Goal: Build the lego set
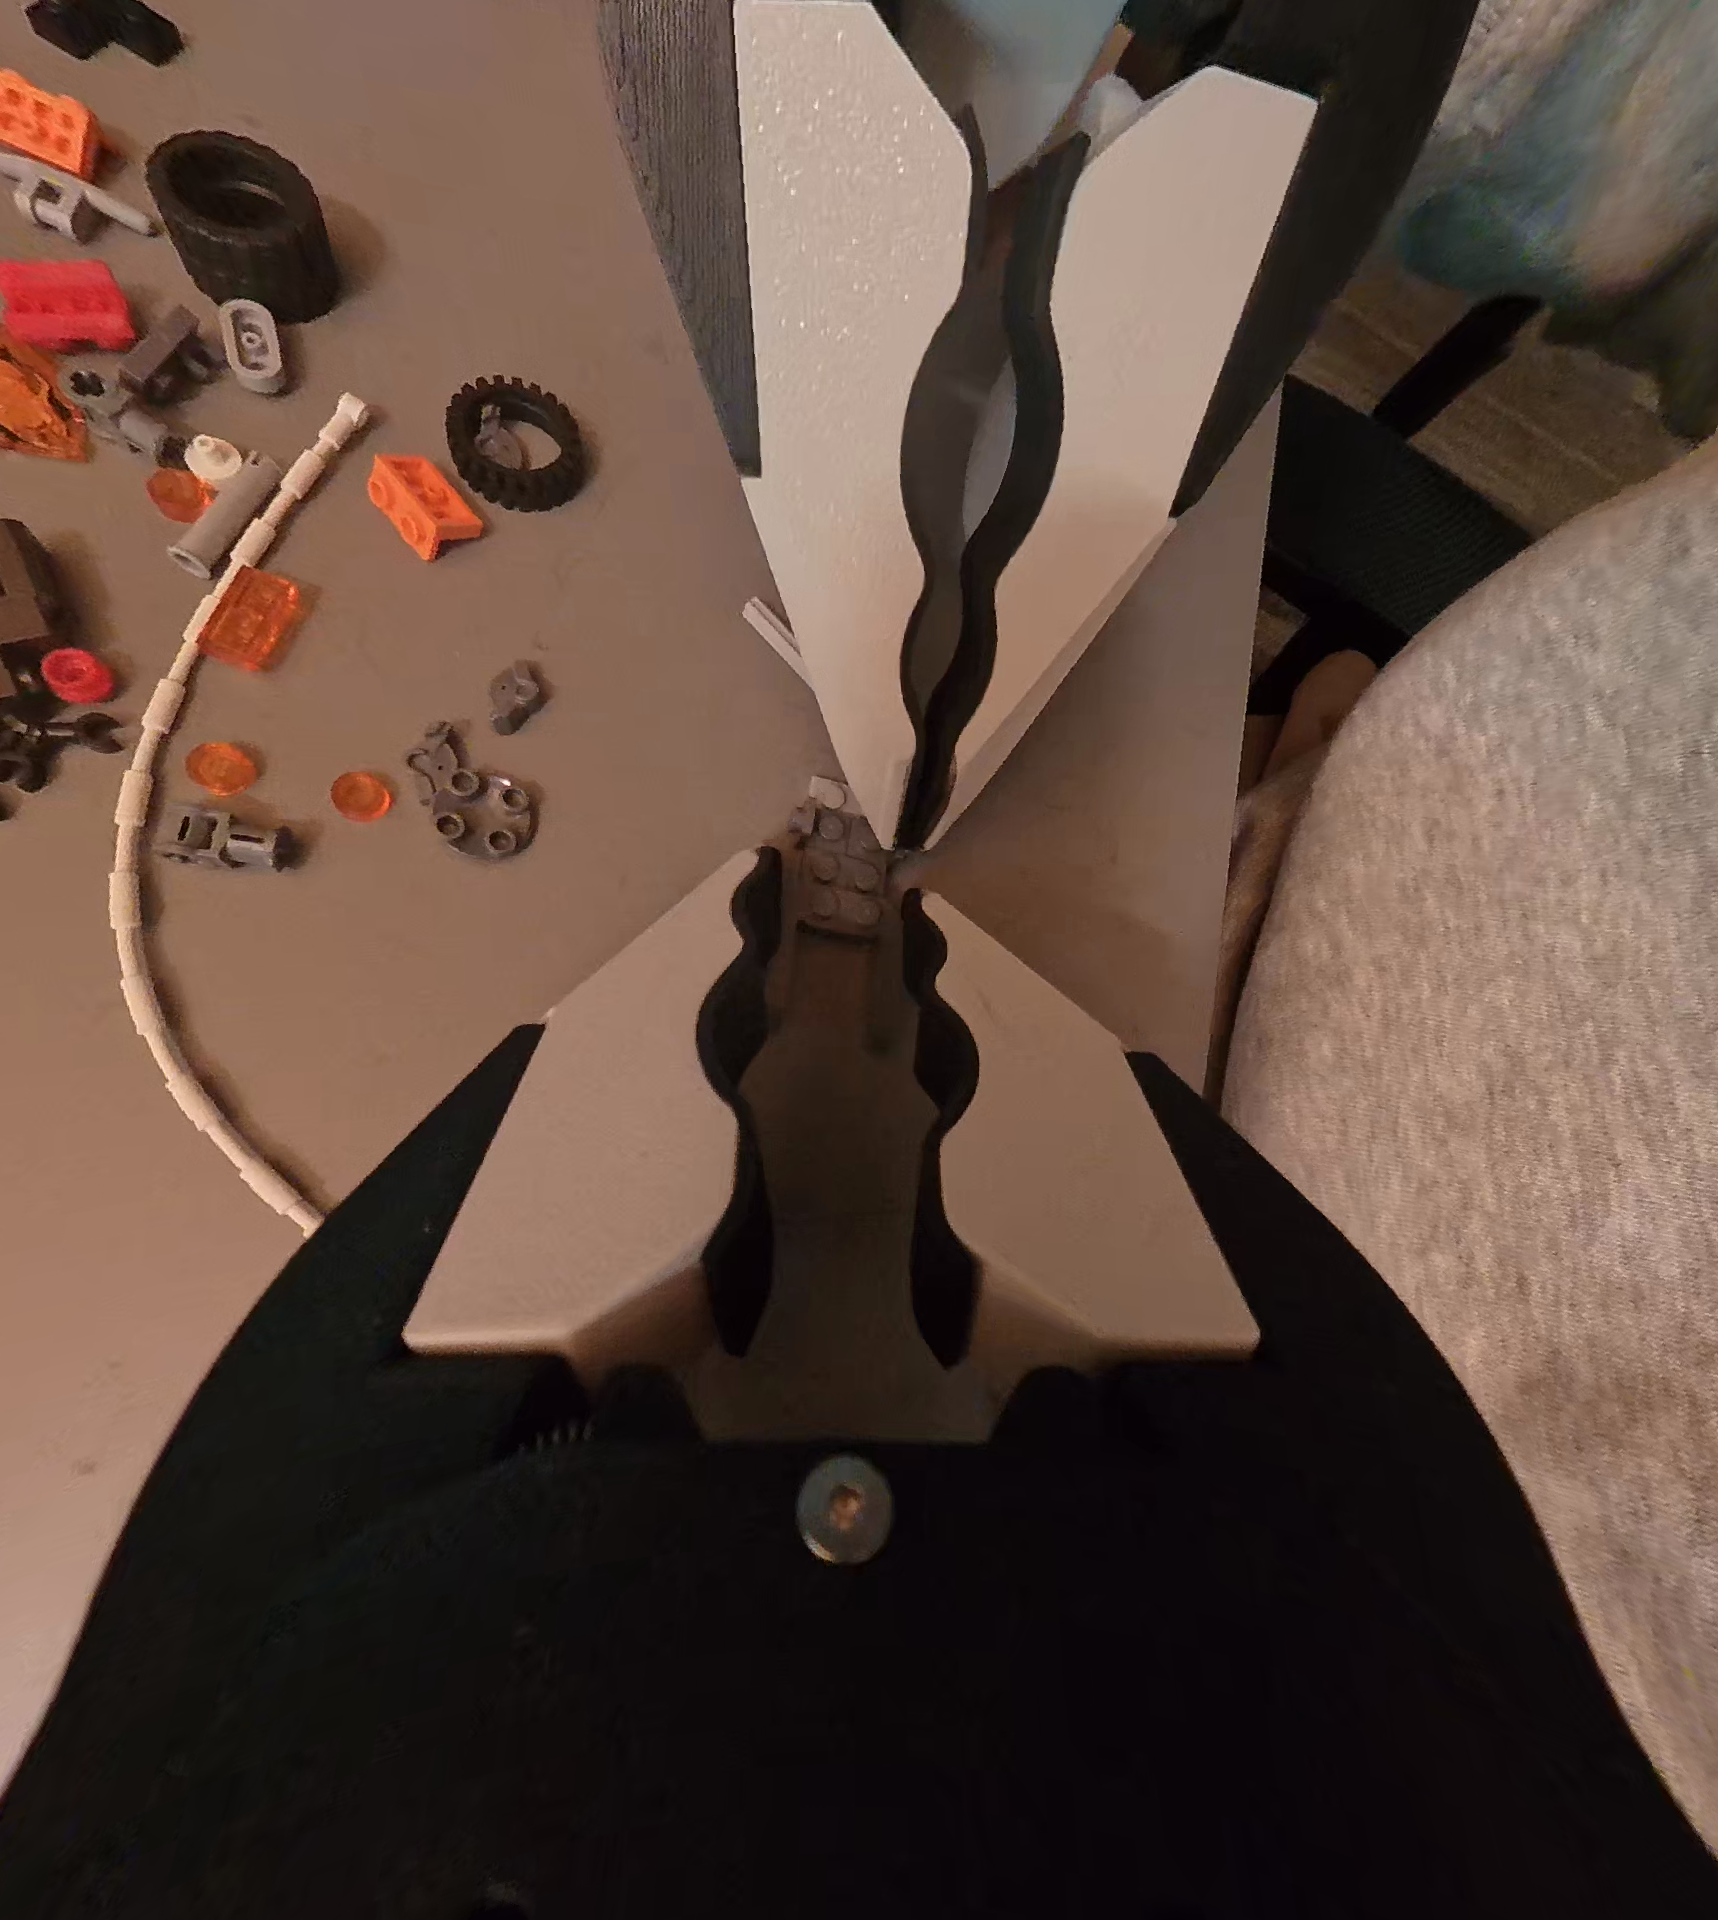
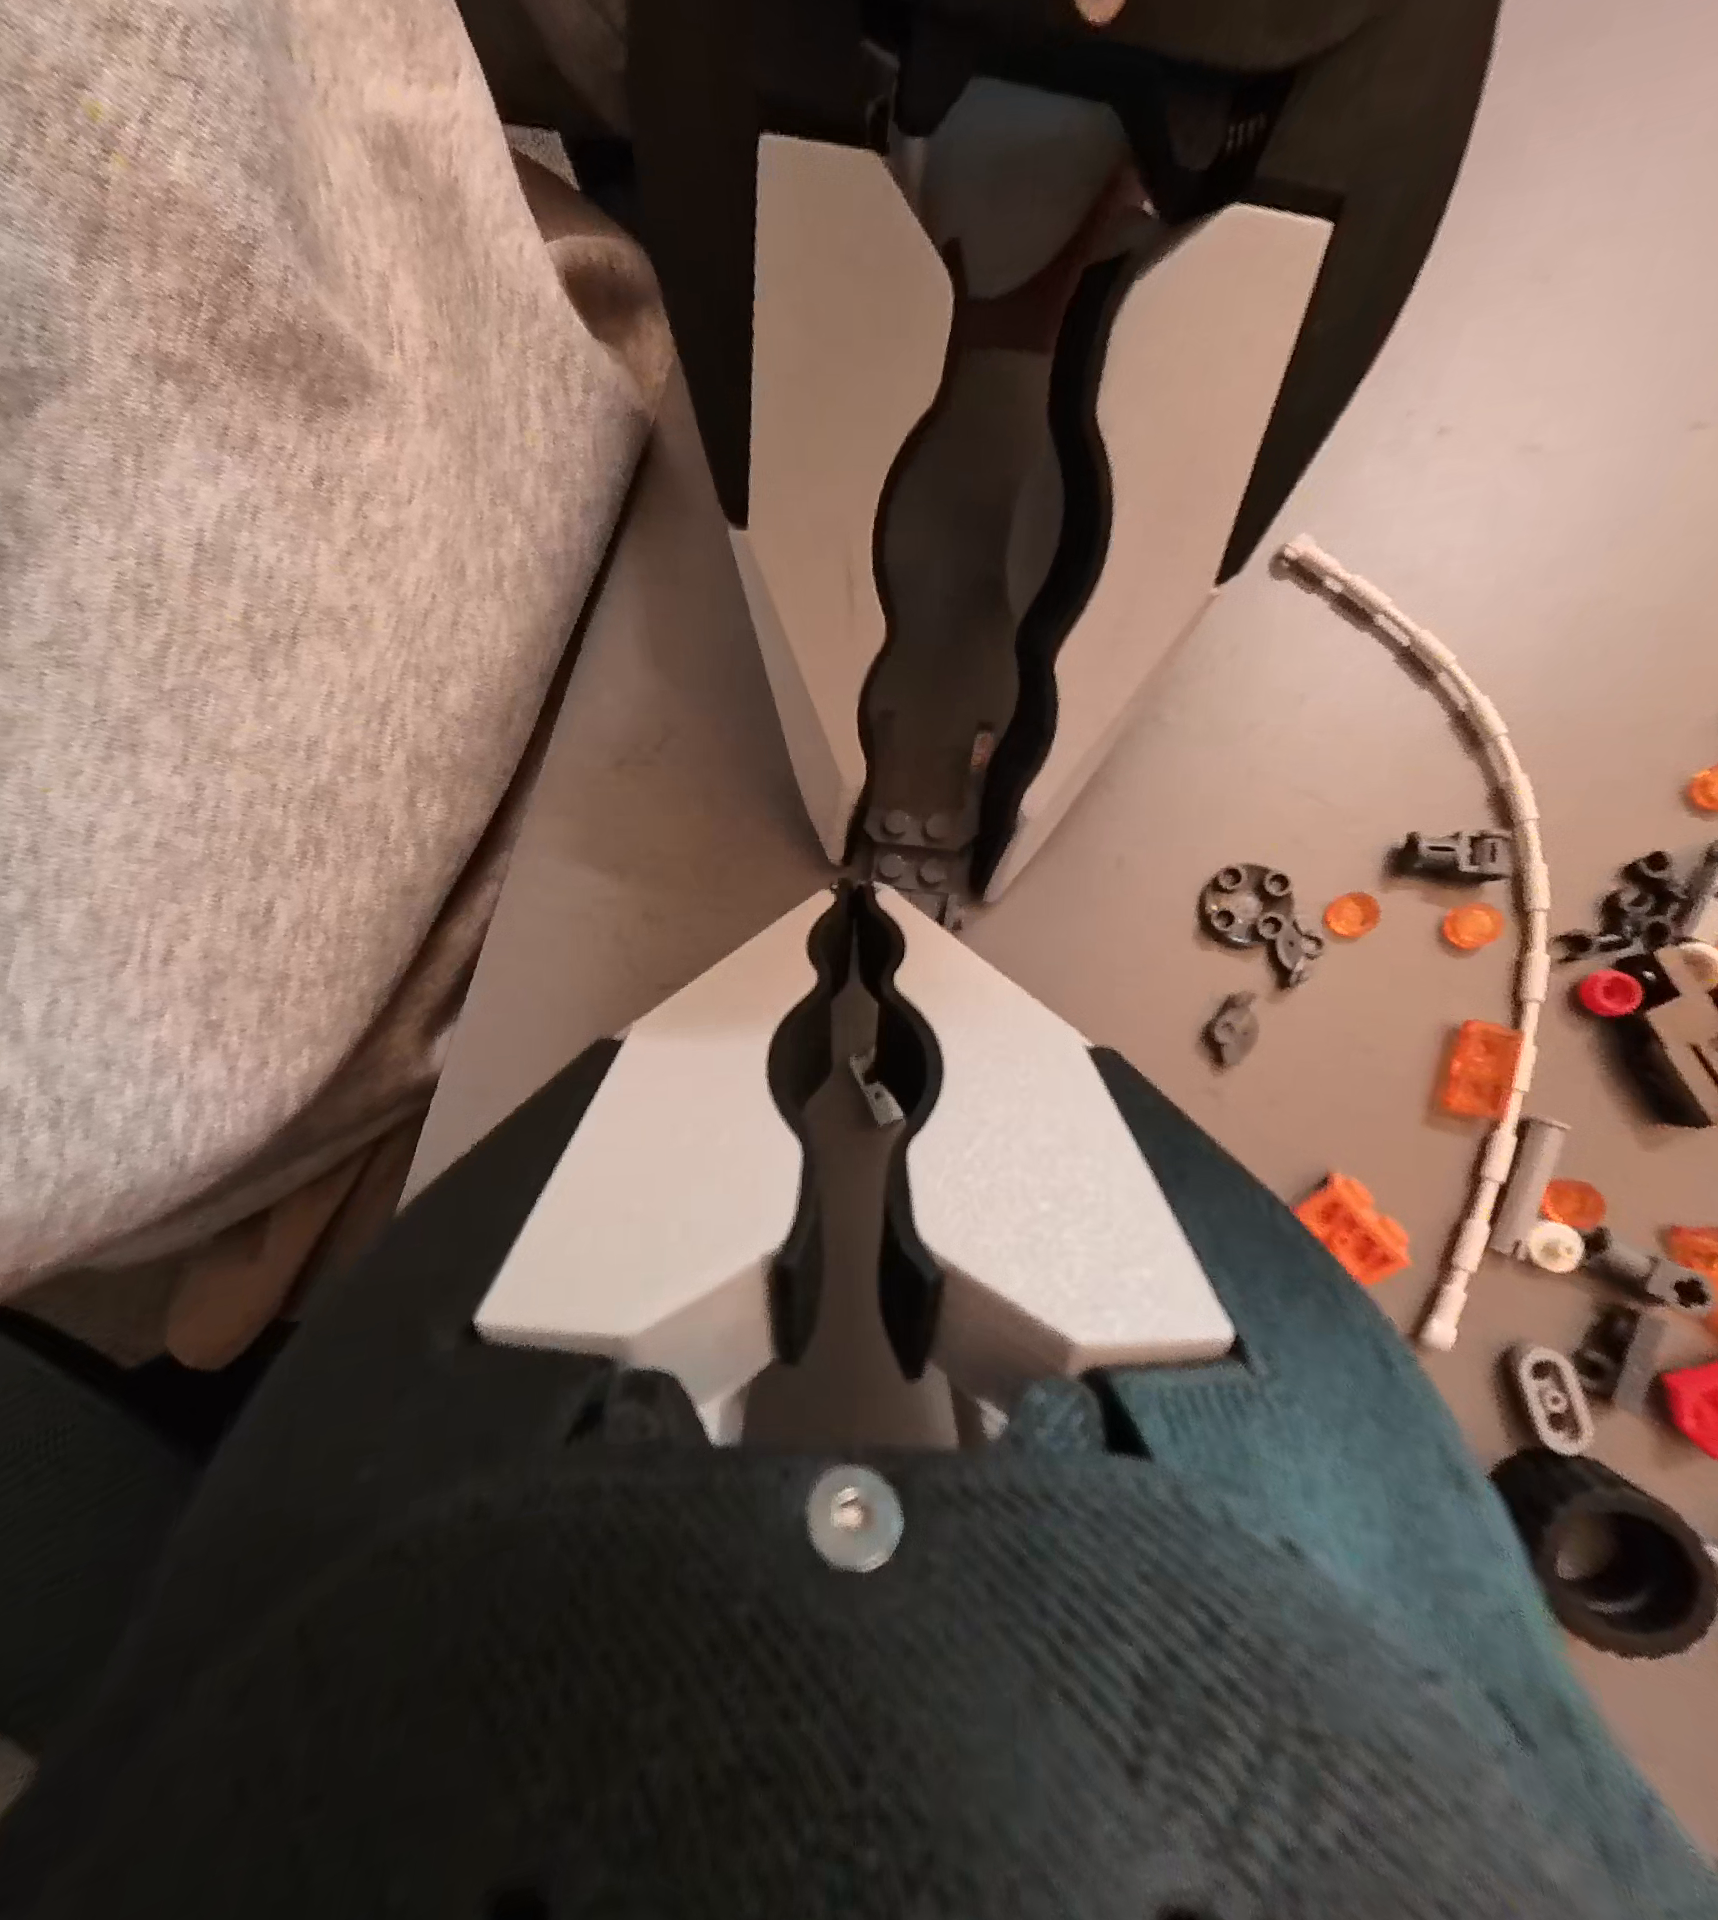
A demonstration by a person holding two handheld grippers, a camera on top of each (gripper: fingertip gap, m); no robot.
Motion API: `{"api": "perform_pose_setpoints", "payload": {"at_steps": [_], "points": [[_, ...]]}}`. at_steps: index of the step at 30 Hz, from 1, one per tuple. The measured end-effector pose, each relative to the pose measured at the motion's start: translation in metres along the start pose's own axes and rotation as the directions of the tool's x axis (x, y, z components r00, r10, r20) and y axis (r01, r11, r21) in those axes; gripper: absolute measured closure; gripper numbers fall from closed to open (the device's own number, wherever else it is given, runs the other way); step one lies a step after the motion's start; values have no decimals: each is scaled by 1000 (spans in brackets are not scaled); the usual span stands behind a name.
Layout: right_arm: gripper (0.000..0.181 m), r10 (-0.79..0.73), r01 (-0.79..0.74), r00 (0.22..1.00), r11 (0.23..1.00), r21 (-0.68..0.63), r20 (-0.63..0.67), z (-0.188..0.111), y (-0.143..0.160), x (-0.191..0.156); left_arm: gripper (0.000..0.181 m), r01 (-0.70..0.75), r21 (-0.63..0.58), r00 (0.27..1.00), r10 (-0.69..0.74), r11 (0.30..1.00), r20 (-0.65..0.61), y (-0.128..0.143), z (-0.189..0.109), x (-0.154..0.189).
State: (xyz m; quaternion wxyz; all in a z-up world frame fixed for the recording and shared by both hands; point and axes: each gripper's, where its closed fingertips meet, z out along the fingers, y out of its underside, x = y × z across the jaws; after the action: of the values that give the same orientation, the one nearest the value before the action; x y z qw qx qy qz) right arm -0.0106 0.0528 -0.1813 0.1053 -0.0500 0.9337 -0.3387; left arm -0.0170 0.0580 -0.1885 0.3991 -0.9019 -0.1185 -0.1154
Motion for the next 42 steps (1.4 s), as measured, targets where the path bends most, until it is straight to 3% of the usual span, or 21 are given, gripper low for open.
{"api": "perform_pose_setpoints", "payload": {"at_steps": [5,13,21,25,30,37,42], "points": [[181,-17,17,1000,1000,-7,-6,1,-1,0,160,-6,-1,1000,6,1000,4,0,0,0],[174,45,-24,956,997,74,-289,-4,9,3,159,-16,-2,1000,16,1000,14,0,0,0],[174,173,-120,922,979,167,-347,-2,6,5,160,-14,-2,1000,14,1000,13,0,0,0],[175,153,-112,914,985,127,-376,-1,6,6,160,-19,-2,1000,19,1000,20,0,1,0],[175,7,-11,871,1000,-6,-491,0,6,7,160,-26,-2,999,26,1000,34,0,1,-1],[176,51,-31,867,998,49,-495,1,3,7,164,-27,-5,999,27,1000,36,0,2,0],[177,-10,15,873,1000,5,-487,2,3,7,164,-27,-6,999,27,1000,35,0,2,0]]}}
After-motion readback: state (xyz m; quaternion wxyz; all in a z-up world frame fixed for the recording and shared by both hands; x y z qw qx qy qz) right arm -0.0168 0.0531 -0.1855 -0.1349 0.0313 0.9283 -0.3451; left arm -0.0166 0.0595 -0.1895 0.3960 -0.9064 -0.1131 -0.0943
